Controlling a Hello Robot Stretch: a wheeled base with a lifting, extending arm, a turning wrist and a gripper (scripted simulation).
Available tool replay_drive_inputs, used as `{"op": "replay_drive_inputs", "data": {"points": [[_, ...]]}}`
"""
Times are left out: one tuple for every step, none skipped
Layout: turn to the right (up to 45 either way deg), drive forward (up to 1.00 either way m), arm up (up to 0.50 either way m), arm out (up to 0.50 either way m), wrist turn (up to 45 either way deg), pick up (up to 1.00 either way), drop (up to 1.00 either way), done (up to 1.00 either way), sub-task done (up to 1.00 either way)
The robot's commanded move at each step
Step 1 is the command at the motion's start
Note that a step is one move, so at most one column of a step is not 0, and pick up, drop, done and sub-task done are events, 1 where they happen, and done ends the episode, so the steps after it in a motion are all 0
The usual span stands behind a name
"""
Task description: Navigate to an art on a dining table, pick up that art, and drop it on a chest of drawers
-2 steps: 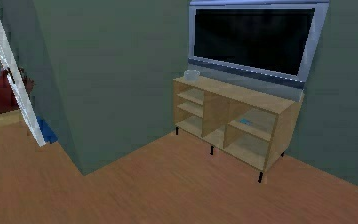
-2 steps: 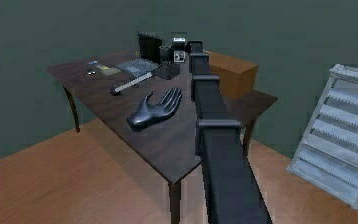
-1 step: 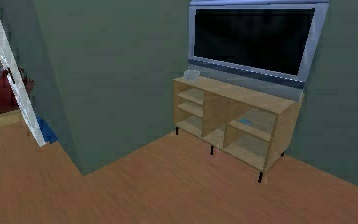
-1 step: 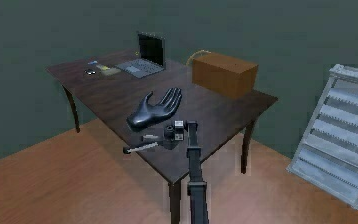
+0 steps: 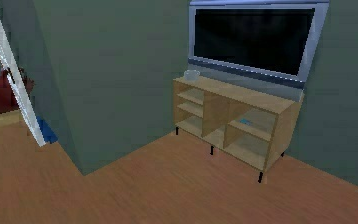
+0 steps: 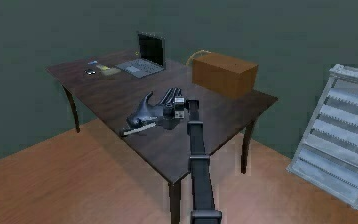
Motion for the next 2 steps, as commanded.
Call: {"op": "replay_drive_inputs", "data": {"points": [[0.0, 0.0, -0.1, 0.0, 0.0, 0.0, 0.0, 0.0, 0.0], [0.0, 0.0, 0.1, 0.0, 0.0, 0.0, 0.0, 0.0, 0.0]]}}
